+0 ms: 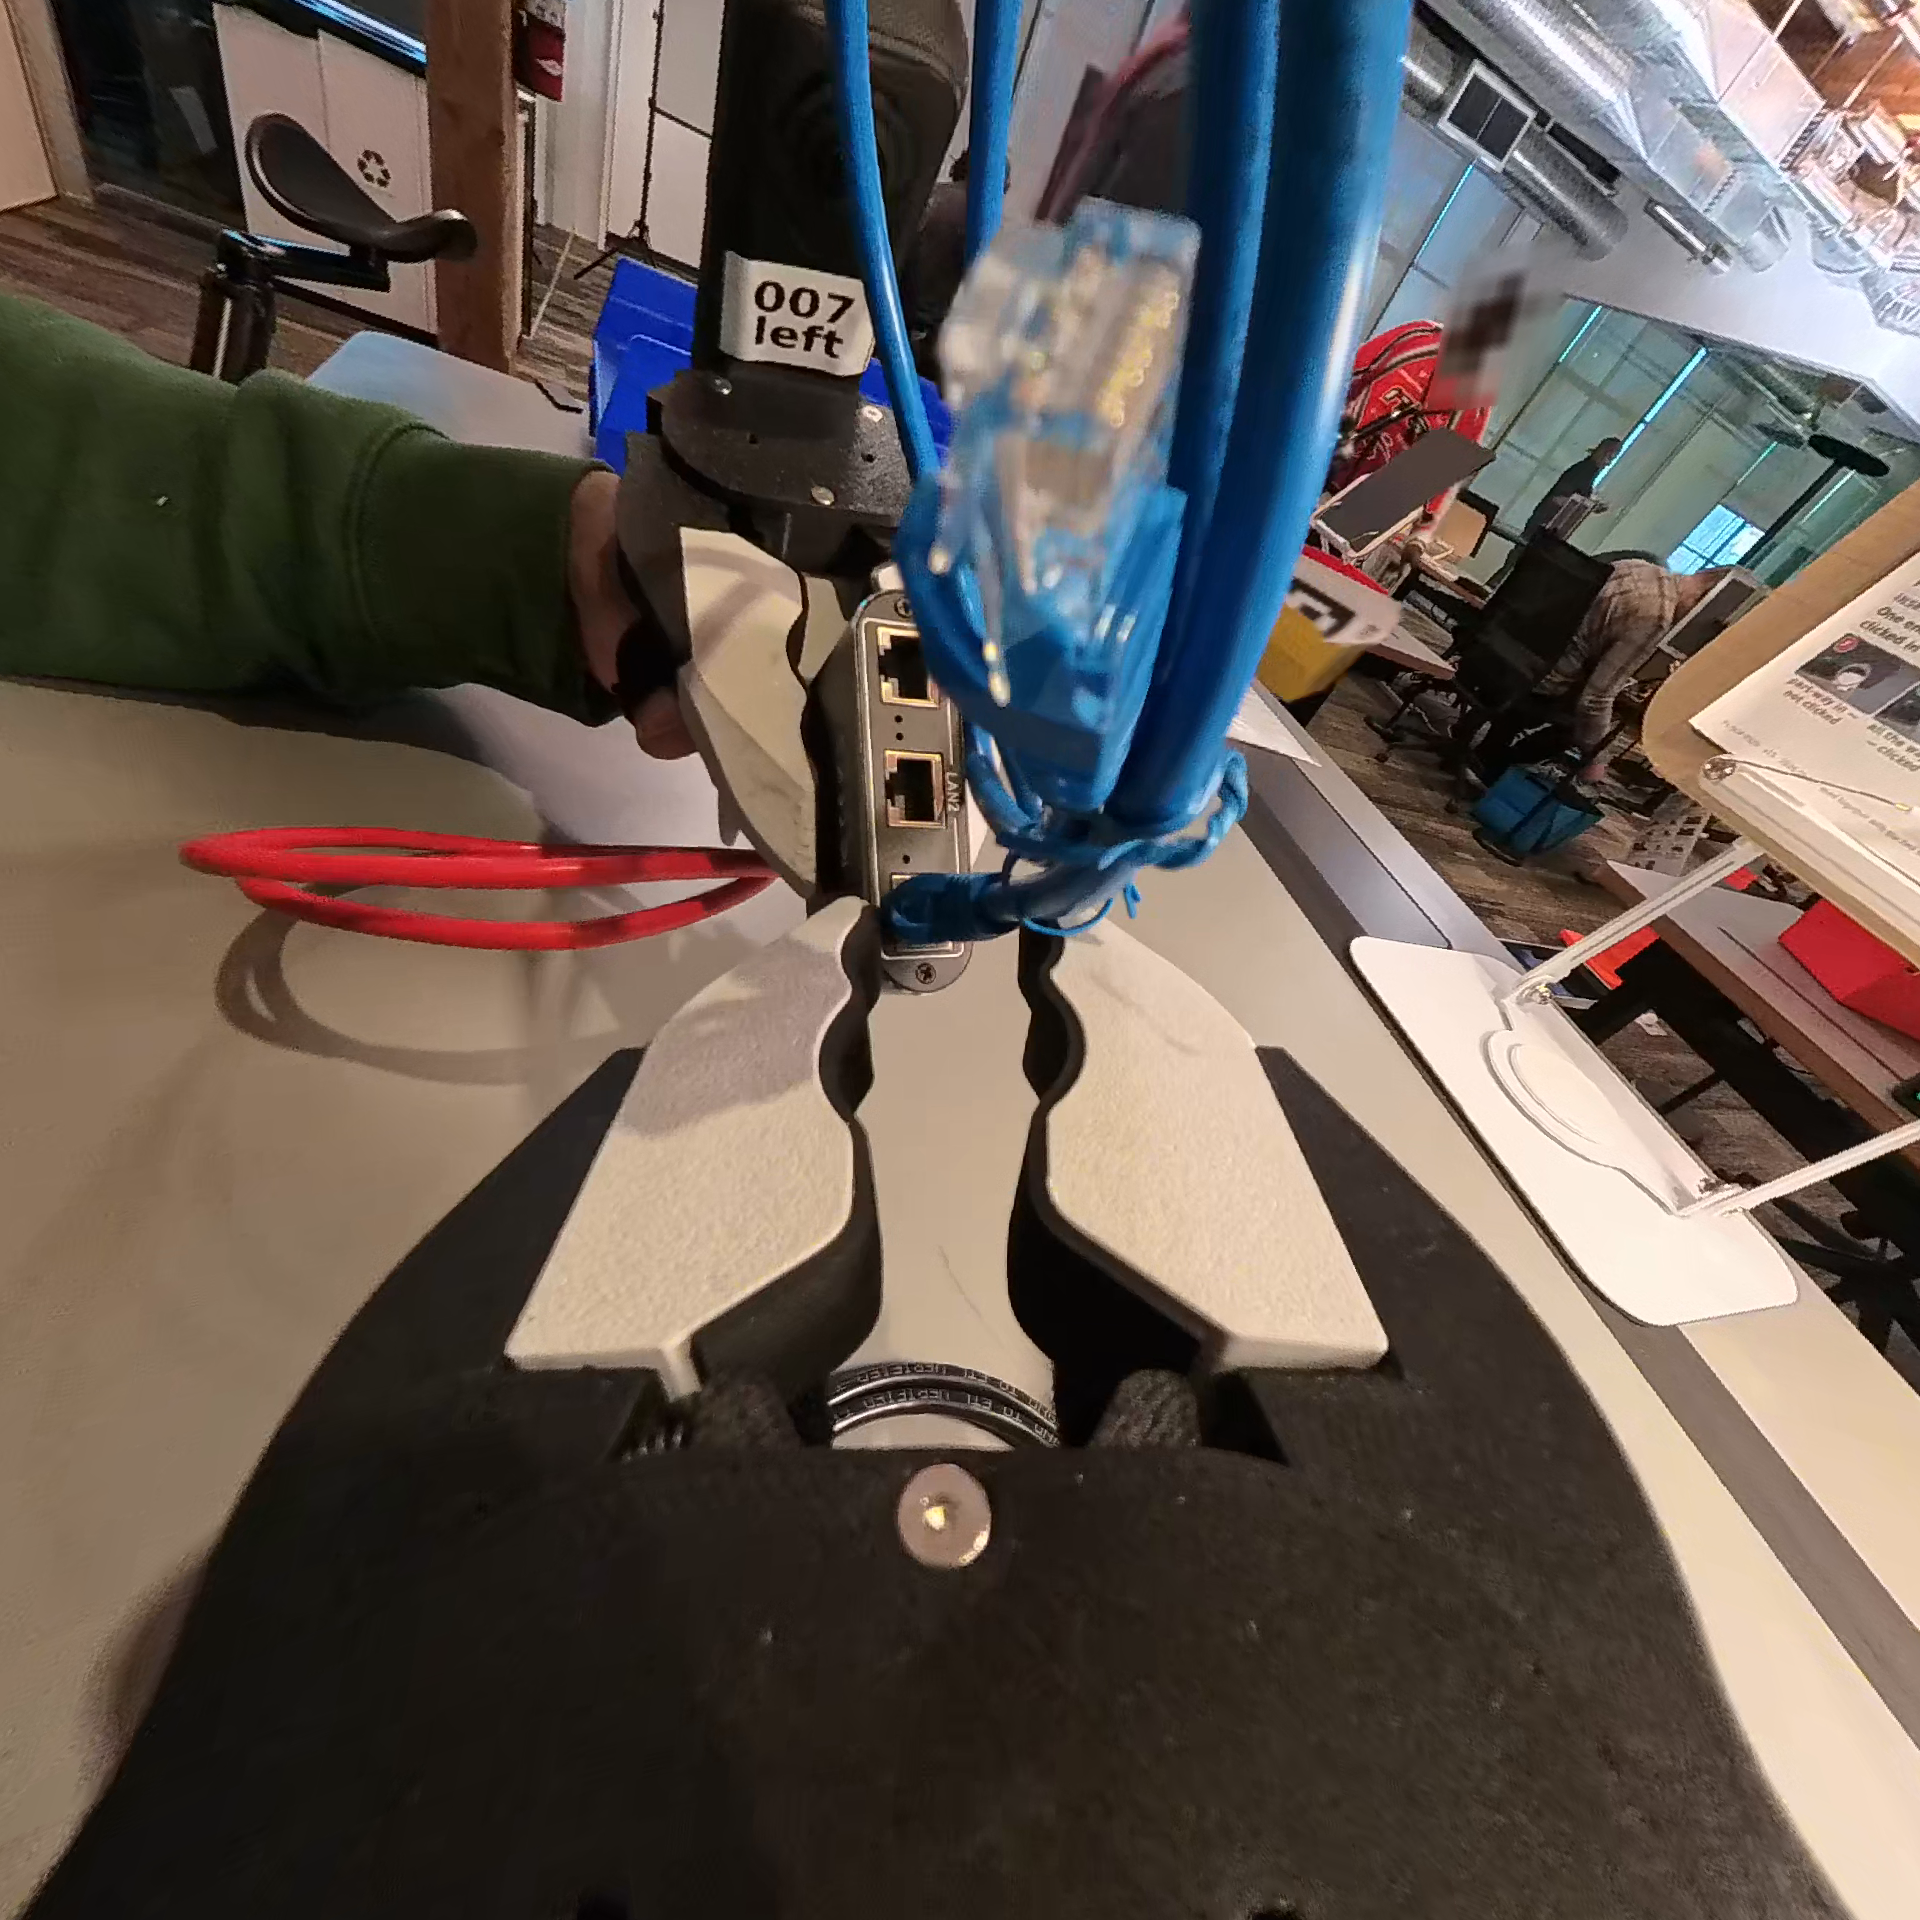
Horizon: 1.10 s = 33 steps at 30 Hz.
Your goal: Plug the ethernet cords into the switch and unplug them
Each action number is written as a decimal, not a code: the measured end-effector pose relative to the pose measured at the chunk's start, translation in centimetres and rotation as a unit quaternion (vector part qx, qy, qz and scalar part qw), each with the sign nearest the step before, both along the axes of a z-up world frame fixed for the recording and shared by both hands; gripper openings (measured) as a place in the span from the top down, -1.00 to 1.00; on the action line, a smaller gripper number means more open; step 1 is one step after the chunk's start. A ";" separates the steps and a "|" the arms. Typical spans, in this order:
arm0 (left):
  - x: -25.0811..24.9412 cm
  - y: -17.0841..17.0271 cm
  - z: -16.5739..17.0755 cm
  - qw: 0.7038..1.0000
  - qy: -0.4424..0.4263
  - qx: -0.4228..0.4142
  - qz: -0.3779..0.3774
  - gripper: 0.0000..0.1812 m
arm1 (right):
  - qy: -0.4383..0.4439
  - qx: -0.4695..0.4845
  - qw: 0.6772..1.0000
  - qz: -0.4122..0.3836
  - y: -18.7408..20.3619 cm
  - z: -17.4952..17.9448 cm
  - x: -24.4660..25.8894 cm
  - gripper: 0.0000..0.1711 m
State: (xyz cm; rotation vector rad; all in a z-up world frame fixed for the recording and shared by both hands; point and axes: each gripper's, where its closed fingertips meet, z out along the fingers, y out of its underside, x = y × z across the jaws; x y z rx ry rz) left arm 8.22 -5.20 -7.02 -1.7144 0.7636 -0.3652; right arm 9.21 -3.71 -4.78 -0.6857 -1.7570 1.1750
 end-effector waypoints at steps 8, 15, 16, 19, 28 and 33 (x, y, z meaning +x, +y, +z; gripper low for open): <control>0.1 0.0 -0.1 1.000 0.005 -0.001 -0.003 0.69 | -0.004 -0.005 1.000 0.008 -0.2 0.0 0.1 0.72; 0.3 -0.1 -0.1 1.000 0.009 0.000 -0.006 0.69 | -0.006 -0.015 1.000 0.019 -0.3 0.0 0.4 0.73; 0.3 -0.1 -0.1 1.000 0.009 0.000 -0.006 0.69 | -0.006 -0.015 1.000 0.019 -0.3 0.0 0.4 0.73; 0.3 0.0 -0.2 1.000 0.010 0.000 -0.004 0.69 | -0.002 -0.008 1.000 0.015 -0.3 0.1 0.3 0.73; -0.5 0.6 -0.2 0.999 0.028 0.014 0.031 0.69 | 0.020 0.014 0.999 -0.035 0.4 0.6 -0.4 0.77; -1.5 1.1 -0.2 0.996 0.060 0.033 0.065 0.69 | 0.035 0.018 0.997 -0.071 0.9 0.7 -1.1 0.78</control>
